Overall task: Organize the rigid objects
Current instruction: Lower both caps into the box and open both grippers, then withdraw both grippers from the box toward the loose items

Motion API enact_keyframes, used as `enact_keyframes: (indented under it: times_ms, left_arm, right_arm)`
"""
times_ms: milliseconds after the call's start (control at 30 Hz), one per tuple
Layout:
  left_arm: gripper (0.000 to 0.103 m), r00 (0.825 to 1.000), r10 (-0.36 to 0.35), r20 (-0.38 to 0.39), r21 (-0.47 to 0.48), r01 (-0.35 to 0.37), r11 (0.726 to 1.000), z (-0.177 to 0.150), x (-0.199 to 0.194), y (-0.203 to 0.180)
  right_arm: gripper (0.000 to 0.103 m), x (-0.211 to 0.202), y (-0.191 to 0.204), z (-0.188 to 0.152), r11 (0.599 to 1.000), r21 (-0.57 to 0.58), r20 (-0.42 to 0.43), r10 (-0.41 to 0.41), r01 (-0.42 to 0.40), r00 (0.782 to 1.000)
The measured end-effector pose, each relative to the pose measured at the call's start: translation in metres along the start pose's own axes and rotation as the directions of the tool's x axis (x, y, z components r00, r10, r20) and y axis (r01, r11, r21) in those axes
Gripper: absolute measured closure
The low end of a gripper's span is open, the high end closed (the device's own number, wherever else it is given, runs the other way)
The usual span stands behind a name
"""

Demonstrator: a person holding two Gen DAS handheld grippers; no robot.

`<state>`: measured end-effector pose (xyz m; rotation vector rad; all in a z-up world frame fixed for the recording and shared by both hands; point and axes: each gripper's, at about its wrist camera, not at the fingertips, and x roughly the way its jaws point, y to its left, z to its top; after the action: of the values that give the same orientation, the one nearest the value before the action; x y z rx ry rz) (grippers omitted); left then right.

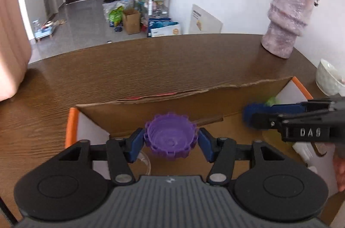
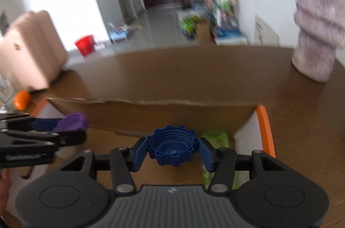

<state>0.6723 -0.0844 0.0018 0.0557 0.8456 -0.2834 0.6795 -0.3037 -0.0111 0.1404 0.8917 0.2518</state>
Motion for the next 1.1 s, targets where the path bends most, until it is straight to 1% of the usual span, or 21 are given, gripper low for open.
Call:
enact_keyframes:
  times_ms: [33, 133, 200, 267, 367, 467, 600, 733, 800, 900, 1000, 1100]
  left_arm:
    - [0.035, 1.0, 0.007, 0.003, 0.001, -0.007, 1.0, -0.001, 0.001, 0.0]
    - [0.029, 1.0, -0.005, 0.027, 0.01, 0.004, 1.0, 0.001, -0.001, -0.001]
    - [0.027, 0.999, 0.005, 0.053, 0.017, -0.006, 1.0, 0.002, -0.006, -0.001]
    - [0.026, 0.998, 0.013, 0.064, 0.015, -0.014, 1.0, 0.003, -0.014, 0.0]
    - [0.024, 0.994, 0.012, 0.105, 0.024, -0.015, 1.0, 0.002, -0.041, 0.005]
    - [0.021, 0.987, 0.031, 0.156, 0.039, -0.037, 0.999, -0.004, -0.076, 0.012]
    - [0.021, 0.98, 0.056, 0.192, 0.044, -0.066, 0.997, -0.017, -0.127, 0.019]
    - [0.016, 0.964, 0.081, 0.253, 0.066, -0.101, 0.993, -0.04, -0.184, 0.019]
    - [0.013, 0.953, 0.099, 0.286, 0.087, -0.128, 0.988, -0.056, -0.213, 0.017]
    - [0.007, 0.937, 0.093, 0.336, 0.111, -0.137, 0.984, -0.079, -0.252, 0.012]
    - [0.005, 0.927, 0.085, 0.365, 0.116, -0.136, 0.984, -0.101, -0.282, 0.006]
    - [0.004, 0.922, 0.088, 0.378, 0.103, -0.136, 0.985, -0.13, -0.306, 0.002]
  right_arm:
    - [0.047, 0.0, -0.001, 0.0, 1.0, 0.002, 0.0, 0.006, -0.006, 1.0]
    - [0.043, -0.005, 0.006, -0.003, 0.999, -0.04, 0.023, -0.014, 0.015, 1.0]
    - [0.034, -0.009, 0.012, -0.002, 0.998, -0.063, 0.041, -0.016, 0.019, 0.999]
    - [0.031, -0.018, 0.014, -0.001, 0.997, -0.067, 0.062, -0.025, 0.029, 0.998]
    - [0.029, -0.041, 0.017, 0.002, 0.997, -0.077, 0.095, -0.024, 0.031, 0.995]
    - [0.024, -0.07, 0.016, -0.002, 0.995, -0.092, 0.125, -0.023, 0.035, 0.992]
    - [0.024, -0.112, 0.021, -0.011, 0.989, -0.133, 0.142, -0.044, 0.063, 0.989]
    - [0.022, -0.166, 0.031, -0.033, 0.979, -0.187, 0.185, -0.049, 0.084, 0.981]
    - [0.017, -0.192, 0.038, -0.047, 0.967, -0.235, 0.208, -0.047, 0.097, 0.977]
    - [0.014, -0.229, 0.048, -0.069, 0.952, -0.282, 0.245, -0.051, 0.122, 0.968]
    - [0.013, -0.257, 0.052, -0.09, 0.954, -0.278, 0.272, -0.031, 0.11, 0.962]
    - [0.013, -0.279, 0.053, -0.115, 0.963, -0.255, 0.307, -0.003, 0.085, 0.952]
